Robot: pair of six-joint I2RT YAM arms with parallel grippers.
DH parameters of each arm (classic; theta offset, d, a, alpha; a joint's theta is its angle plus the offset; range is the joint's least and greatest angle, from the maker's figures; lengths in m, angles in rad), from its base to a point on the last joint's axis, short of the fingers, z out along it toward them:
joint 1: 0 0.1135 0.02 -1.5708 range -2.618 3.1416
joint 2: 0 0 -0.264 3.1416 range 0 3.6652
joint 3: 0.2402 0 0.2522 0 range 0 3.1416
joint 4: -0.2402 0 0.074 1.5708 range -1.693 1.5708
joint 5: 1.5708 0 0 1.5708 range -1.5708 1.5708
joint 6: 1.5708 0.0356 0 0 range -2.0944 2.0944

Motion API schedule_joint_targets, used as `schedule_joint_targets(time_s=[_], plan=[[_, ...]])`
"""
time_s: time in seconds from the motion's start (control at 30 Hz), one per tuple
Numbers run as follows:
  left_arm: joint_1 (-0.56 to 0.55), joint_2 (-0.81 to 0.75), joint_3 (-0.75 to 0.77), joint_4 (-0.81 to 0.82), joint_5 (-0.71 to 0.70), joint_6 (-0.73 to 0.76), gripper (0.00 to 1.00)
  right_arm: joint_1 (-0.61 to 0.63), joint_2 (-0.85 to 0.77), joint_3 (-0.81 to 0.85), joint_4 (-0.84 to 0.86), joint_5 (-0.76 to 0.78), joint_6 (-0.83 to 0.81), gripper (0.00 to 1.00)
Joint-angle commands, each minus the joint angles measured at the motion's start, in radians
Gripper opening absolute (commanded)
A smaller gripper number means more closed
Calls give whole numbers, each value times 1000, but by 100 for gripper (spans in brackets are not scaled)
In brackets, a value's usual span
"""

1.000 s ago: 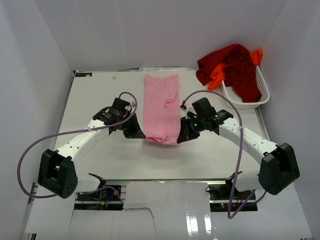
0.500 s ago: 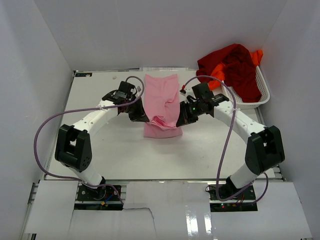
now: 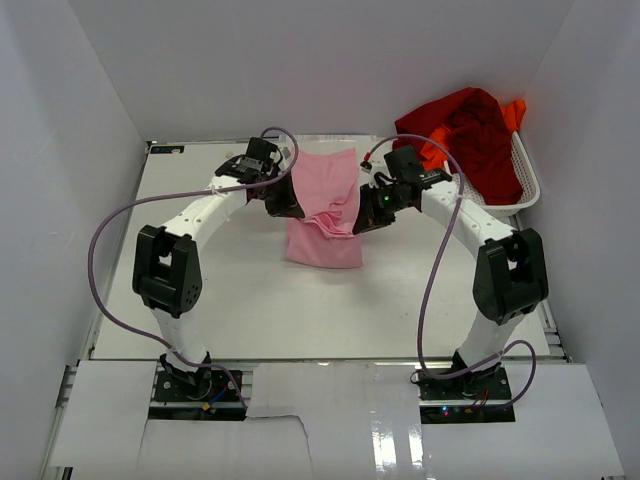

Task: Fold and stack the t-shirts
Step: Fold the folded rectangular tshirt in 1/3 of the way

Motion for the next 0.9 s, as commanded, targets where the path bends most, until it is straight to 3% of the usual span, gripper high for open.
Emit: schedule_joint_targets(time_s=[0.0,0.87], plan=[[9,14,81,-21,-16,30,0,-14,30,96,-21,-13,-32,8],[80,198,258,11,21,58,0,-51,317,417,-95,8,-47,8]])
